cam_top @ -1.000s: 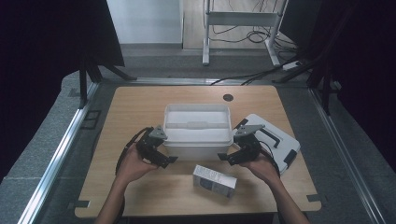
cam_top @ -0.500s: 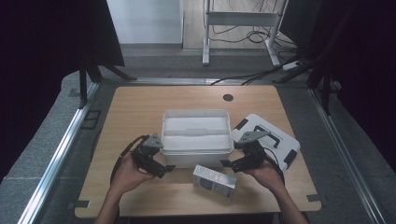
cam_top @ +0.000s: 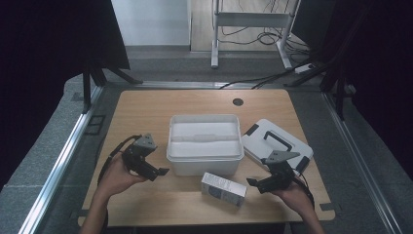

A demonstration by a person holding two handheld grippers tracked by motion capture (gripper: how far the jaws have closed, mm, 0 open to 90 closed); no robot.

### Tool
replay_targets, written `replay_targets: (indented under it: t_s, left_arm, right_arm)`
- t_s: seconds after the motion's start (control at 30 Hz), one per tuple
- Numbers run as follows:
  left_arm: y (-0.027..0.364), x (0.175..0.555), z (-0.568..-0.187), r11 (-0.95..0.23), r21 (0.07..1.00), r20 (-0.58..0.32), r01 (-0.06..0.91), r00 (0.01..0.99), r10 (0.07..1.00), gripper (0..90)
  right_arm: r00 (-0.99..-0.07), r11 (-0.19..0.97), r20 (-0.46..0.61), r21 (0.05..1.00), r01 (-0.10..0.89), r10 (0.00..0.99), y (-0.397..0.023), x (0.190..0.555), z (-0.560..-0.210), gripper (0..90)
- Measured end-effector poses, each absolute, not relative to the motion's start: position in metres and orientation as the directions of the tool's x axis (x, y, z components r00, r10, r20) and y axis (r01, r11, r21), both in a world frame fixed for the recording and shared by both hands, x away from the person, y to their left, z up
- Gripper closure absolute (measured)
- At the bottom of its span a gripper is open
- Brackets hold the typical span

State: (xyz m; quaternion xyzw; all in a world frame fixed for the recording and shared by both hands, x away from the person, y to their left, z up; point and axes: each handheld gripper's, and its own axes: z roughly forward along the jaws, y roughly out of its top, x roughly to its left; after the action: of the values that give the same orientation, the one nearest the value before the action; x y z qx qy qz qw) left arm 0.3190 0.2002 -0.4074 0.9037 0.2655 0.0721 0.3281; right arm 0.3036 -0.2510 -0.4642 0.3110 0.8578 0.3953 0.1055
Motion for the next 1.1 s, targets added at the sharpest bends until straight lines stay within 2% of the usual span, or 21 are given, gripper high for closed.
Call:
replay_targets:
  t_s: [0.2, 0.3, 0.57, 0.8, 1.1]
  left_arm:
    - [0.206, 0.331, -0.386, -0.666, 0.621, -0.023, 0.414, 0.859, 0.512, 5.0]
    - [0.205, 0.34, -0.375, -0.674, 0.619, -0.013, 0.402, 0.864, 0.503, 6.5]
    - [0.184, 0.364, -0.352, -0.722, 0.597, 0.025, 0.349, 0.892, 0.452, 14.4]
    - [0.151, 0.387, -0.344, -0.767, 0.569, 0.04, 0.295, 0.922, 0.385, 18.0]
    - [0.111, 0.413, -0.346, -0.812, 0.532, 0.051, 0.24, 0.948, 0.314, 28.1]
  right_arm:
    - [-0.775, 0.494, 0.072, 0.733, 0.468, 0.627, -0.261, 0.293, -0.478, 4.0]
    - [-0.78, 0.503, 0.079, 0.724, 0.473, 0.62, -0.262, 0.289, -0.487, 6.9]
    - [-0.781, 0.54, 0.058, 0.69, 0.481, 0.621, -0.262, 0.286, -0.508, 10.4]
    - [-0.788, 0.543, 0.039, 0.704, 0.458, 0.614, -0.259, 0.282, -0.517, 0.0]
    - [-0.793, 0.568, 0.009, 0.693, 0.444, 0.609, -0.256, 0.28, -0.518, 0.0]
